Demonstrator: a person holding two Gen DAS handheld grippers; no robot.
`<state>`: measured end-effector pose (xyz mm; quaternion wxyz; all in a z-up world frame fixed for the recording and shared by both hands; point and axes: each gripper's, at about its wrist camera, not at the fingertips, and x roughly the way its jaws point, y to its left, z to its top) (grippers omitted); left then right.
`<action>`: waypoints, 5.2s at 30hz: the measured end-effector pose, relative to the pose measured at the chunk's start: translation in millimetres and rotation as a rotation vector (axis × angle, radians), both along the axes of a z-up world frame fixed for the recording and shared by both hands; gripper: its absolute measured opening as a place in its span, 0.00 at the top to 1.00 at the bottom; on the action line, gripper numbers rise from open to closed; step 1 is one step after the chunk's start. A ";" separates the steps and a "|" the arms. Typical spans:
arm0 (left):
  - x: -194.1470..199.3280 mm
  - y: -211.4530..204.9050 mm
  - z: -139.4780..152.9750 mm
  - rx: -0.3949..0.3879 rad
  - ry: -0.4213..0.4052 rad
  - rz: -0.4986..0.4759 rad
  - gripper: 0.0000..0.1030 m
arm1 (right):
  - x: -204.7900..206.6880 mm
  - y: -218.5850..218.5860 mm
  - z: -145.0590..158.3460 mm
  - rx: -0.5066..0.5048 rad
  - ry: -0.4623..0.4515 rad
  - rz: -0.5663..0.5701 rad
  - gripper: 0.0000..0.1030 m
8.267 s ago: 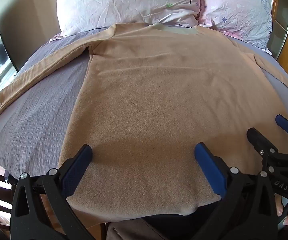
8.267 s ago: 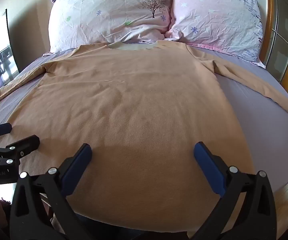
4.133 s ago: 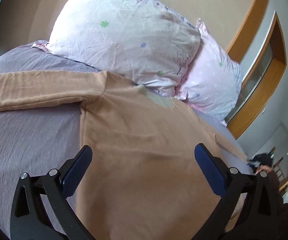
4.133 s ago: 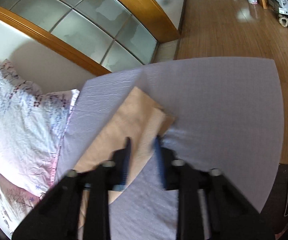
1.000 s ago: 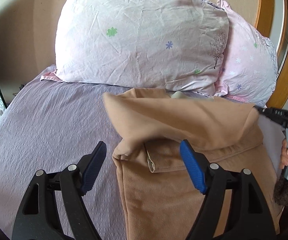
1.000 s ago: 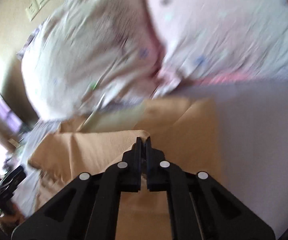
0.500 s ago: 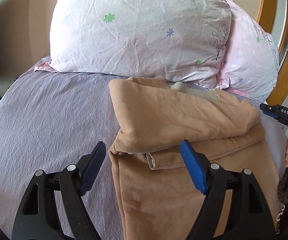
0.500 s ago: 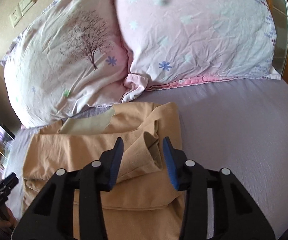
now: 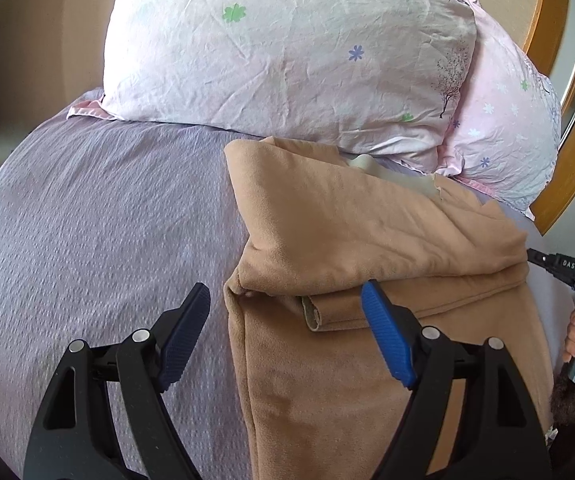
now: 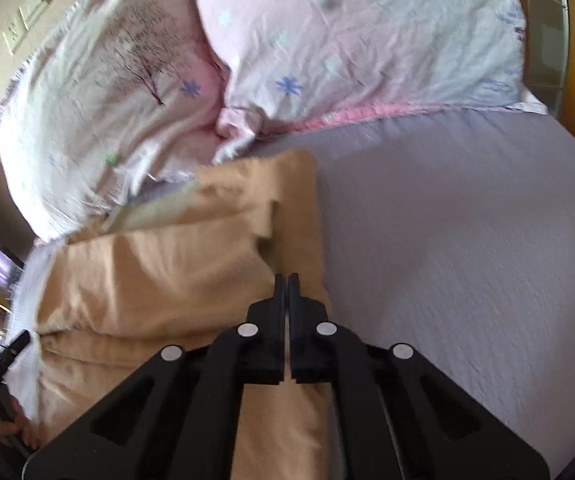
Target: Fold small clothes
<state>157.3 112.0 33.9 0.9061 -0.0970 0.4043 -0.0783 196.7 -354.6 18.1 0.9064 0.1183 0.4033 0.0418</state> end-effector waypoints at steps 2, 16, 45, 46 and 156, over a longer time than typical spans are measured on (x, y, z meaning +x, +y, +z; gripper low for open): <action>0.0 -0.4 0.2 -0.002 0.000 -0.002 0.23 | -11.3 1.8 13.4 0.011 -0.083 0.015 0.87; -100.2 5.8 36.9 -0.044 -0.123 -0.159 0.10 | -25.0 33.4 1.0 0.119 0.017 0.286 0.34; -195.2 41.2 -89.9 -0.658 0.214 -0.351 0.95 | -226.8 -37.8 -120.0 0.657 0.076 0.681 0.93; -197.8 43.0 -84.5 -0.661 0.203 -0.353 0.95 | -229.9 -38.0 -107.6 0.659 0.036 0.699 0.94; 120.1 -138.1 -6.5 -0.502 0.228 -0.327 0.70 | 55.7 -10.4 -36.3 0.620 0.059 0.323 0.73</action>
